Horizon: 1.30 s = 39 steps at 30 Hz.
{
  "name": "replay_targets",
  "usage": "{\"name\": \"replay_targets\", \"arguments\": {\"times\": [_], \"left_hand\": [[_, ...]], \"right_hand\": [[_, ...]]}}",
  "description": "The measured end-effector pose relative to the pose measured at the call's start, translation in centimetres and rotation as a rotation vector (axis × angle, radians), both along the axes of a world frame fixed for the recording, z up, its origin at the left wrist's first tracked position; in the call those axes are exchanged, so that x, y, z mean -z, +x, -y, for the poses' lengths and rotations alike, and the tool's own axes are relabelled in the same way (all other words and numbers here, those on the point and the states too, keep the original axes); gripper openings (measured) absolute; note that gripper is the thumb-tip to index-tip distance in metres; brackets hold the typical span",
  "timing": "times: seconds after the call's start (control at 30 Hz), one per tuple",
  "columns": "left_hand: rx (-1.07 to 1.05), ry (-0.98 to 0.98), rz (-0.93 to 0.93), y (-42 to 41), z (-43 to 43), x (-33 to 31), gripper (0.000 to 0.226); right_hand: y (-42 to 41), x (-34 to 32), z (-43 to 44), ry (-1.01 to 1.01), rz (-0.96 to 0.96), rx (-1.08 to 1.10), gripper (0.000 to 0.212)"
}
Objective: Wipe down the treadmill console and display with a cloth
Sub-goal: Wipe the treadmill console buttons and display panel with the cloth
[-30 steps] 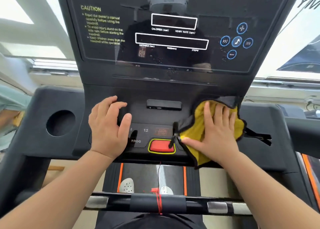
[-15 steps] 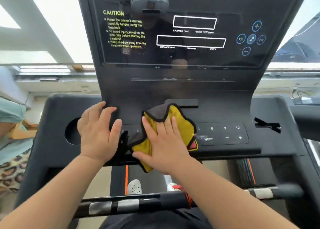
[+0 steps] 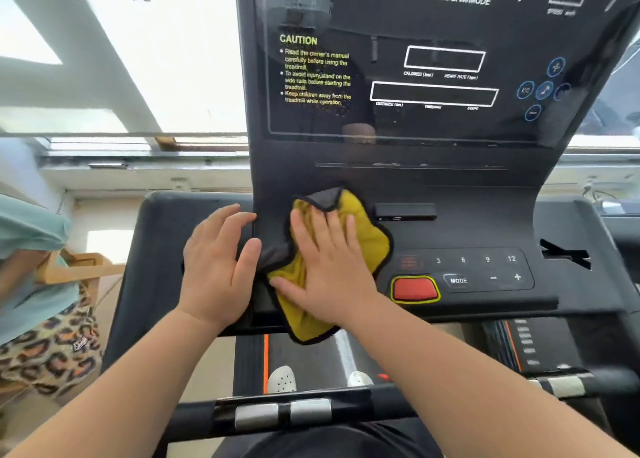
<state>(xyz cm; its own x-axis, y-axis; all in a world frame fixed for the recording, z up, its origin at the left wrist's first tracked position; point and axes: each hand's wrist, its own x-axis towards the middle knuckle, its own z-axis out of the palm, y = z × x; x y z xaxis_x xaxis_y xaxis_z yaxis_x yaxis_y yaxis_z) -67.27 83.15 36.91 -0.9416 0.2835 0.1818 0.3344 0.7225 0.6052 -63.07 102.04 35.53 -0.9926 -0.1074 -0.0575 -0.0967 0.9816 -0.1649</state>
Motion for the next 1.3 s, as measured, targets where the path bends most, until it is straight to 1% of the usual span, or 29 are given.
{"name": "replay_targets", "arguments": {"times": [0.07,0.1,0.23,0.3,0.37,0.43,0.57,0.63,0.73,0.77,0.83,0.9,0.97,1.07,1.17,1.23,1.3], "left_hand": [[-0.021,0.021,-0.021,-0.5,0.7,-0.4,0.053],[-0.029,0.034,-0.032,-0.8,1.1,-0.6,0.053],[-0.045,0.071,-0.054,-1.7,1.8,-0.4,0.054],[-0.058,0.088,-0.046,-1.9,1.6,-0.2,0.055],[-0.053,0.106,-0.053,-2.0,1.2,-0.3,0.054],[-0.043,0.125,-0.068,-2.5,0.9,-0.4,0.053],[-0.057,0.167,-0.087,-3.9,0.3,-0.9,0.050],[-0.085,0.172,-0.091,-4.6,-0.1,-1.5,0.049],[-0.129,0.240,-0.054,-5.6,-1.1,-2.7,0.051],[-0.142,0.277,-0.034,-5.8,-1.4,-3.1,0.052],[-0.174,0.353,0.017,-6.4,-1.9,-3.6,0.052],[-0.203,0.414,0.069,-6.9,-2.0,-3.8,0.054],[-0.228,0.469,0.099,-7.2,-1.9,-3.8,0.062],[-0.248,0.528,0.132,-7.5,-1.8,-4.0,0.071],[-0.212,0.540,0.141,-7.6,-2.5,-4.7,0.072],[-0.200,0.552,0.143,-7.8,-3.2,-5.4,0.073],[-0.183,0.568,0.151,-8.1,-4.0,-5.9,0.067]], "right_hand": [[-0.5,-0.2,0.6,-0.034,-0.027,-0.078,0.106],[-0.5,-0.2,0.6,-0.034,-0.049,-0.082,0.108],[0.3,0.0,0.0,0.052,-0.135,0.073,0.112],[0.1,0.1,-0.1,0.075,-0.109,0.123,0.117],[-0.9,0.1,-0.2,0.072,-0.089,0.105,0.120],[-2.3,0.0,0.1,0.083,-0.110,0.061,0.119],[-3.6,0.1,0.7,0.080,-0.123,0.014,0.111],[-3.7,0.2,0.4,0.073,-0.112,-0.077,0.106],[-4.5,0.5,0.4,0.141,-0.105,-0.397,0.095],[-5.0,0.3,0.4,0.156,-0.097,-0.451,0.096],[-6.5,-0.4,0.4,0.231,-0.126,-0.482,0.099],[-7.9,-1.4,0.4,0.316,-0.201,-0.450,0.101],[-9.1,-2.3,0.6,0.342,-0.279,-0.355,0.103],[-9.7,-3.4,0.6,0.319,-0.350,-0.207,0.112],[-9.1,-3.6,-1.1,0.245,-0.382,-0.087,0.112],[-8.0,-3.0,-2.4,0.230,-0.394,-0.045,0.112],[-6.6,-2.1,-3.5,0.239,-0.386,-0.026,0.112]]}}
